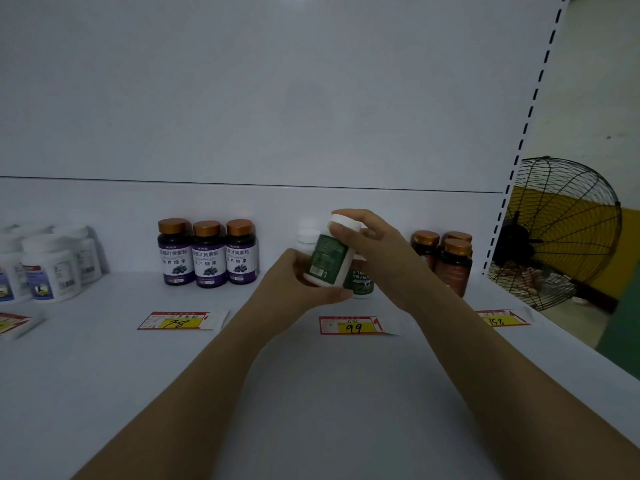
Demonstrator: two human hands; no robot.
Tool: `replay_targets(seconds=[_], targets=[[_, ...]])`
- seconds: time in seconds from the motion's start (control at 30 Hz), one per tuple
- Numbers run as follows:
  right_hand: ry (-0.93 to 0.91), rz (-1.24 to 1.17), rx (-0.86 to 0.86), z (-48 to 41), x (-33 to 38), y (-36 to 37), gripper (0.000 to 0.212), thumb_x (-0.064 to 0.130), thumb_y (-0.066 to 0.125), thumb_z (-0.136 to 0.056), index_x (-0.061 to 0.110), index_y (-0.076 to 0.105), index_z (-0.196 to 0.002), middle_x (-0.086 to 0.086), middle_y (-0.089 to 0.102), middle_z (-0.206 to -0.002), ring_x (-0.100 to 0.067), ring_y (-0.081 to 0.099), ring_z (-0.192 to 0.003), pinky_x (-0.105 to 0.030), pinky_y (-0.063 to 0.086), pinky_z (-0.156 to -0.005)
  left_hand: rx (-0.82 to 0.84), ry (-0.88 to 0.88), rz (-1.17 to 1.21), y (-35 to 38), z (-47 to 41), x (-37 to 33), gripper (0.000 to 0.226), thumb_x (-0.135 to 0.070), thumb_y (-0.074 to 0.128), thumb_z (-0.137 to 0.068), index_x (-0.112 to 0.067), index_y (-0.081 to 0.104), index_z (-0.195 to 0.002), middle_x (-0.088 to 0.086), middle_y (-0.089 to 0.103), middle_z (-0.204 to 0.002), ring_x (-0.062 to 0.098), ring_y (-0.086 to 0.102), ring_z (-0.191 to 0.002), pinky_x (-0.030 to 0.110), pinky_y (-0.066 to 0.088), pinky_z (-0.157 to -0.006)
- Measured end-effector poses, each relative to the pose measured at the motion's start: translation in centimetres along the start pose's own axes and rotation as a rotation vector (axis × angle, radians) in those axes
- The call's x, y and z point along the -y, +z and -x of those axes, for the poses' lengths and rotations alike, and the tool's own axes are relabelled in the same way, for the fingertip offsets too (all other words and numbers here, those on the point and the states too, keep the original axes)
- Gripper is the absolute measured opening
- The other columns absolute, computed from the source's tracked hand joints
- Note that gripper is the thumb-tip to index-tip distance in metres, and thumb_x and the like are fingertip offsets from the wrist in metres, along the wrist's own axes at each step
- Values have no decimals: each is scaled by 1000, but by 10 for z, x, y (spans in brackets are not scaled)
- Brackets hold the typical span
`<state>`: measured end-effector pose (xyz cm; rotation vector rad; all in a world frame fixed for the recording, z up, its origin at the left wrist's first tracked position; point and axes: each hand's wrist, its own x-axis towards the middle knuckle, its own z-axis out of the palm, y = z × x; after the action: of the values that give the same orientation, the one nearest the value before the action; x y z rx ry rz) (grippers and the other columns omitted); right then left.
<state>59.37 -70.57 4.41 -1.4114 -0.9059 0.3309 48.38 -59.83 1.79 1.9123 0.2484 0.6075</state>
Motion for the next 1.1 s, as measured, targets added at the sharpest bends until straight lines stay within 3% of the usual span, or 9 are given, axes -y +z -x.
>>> replay_targets(seconds=[0.1, 0.23, 0.33, 0.47, 0.57, 0.73, 1.1], targets=[[9, -70, -11, -2, 0, -5, 30, 22, 60, -91, 21, 60, -121, -9, 65, -113, -25, 64, -105, -41, 54, -92, 55, -8, 59, -2, 1, -2, 36, -22, 78, -72, -27, 50, -95, -13, 64, -93, 1, 63, -84, 8, 50, -63], [33, -239, 60, -2, 3, -11, 34, 12, 51, -96, 12, 52, -129, -15, 59, -124, -29, 60, -110, -38, 54, -90, 160, -34, 88, -4, 2, -3, 31, -21, 74, -76, -29, 59, -102, -10, 70, -102, 1, 65, -94, 19, 52, -85], [36, -274, 119, -2, 4, -8, 37, 17, 51, -95, 7, 51, -131, -18, 58, -127, -27, 59, -110, -37, 52, -93, 98, -30, 86, -4, 0, 0, 42, -21, 79, -71, -23, 59, -108, -12, 70, -98, 0, 67, -87, 11, 52, -71], [18, -104, 72, -1, 2, -3, 37, 31, 59, -92, 18, 57, -127, -8, 64, -119, -22, 63, -108, -38, 53, -92, 15, -14, 23, -3, 0, 2, 47, -21, 82, -68, -22, 51, -103, -12, 65, -95, 0, 64, -82, 6, 48, -56], [7, -93, 40, -1, 1, -6, 36, 27, 58, -92, 17, 58, -126, -8, 66, -115, -22, 64, -106, -34, 55, -88, 30, -22, 19, -2, -1, 1, 46, -21, 81, -69, -23, 50, -103, -12, 65, -95, 0, 64, -83, 6, 48, -57], [28, -158, 56, -2, 1, -8, 33, 22, 56, -93, 13, 59, -125, -11, 66, -116, -26, 64, -108, -39, 54, -92, 107, -21, -16, -3, 1, -1, 41, -27, 76, -74, -26, 60, -112, -14, 69, -100, -3, 64, -89, 10, 49, -69], [51, -146, 71, -2, 0, -7, 33, 23, 56, -93, 10, 60, -123, -13, 67, -113, -29, 64, -107, -41, 53, -93, 136, -28, -15, -4, 2, 1, 31, -28, 75, -75, -31, 61, -102, -19, 69, -88, -10, 65, -77, 1, 45, -59]])
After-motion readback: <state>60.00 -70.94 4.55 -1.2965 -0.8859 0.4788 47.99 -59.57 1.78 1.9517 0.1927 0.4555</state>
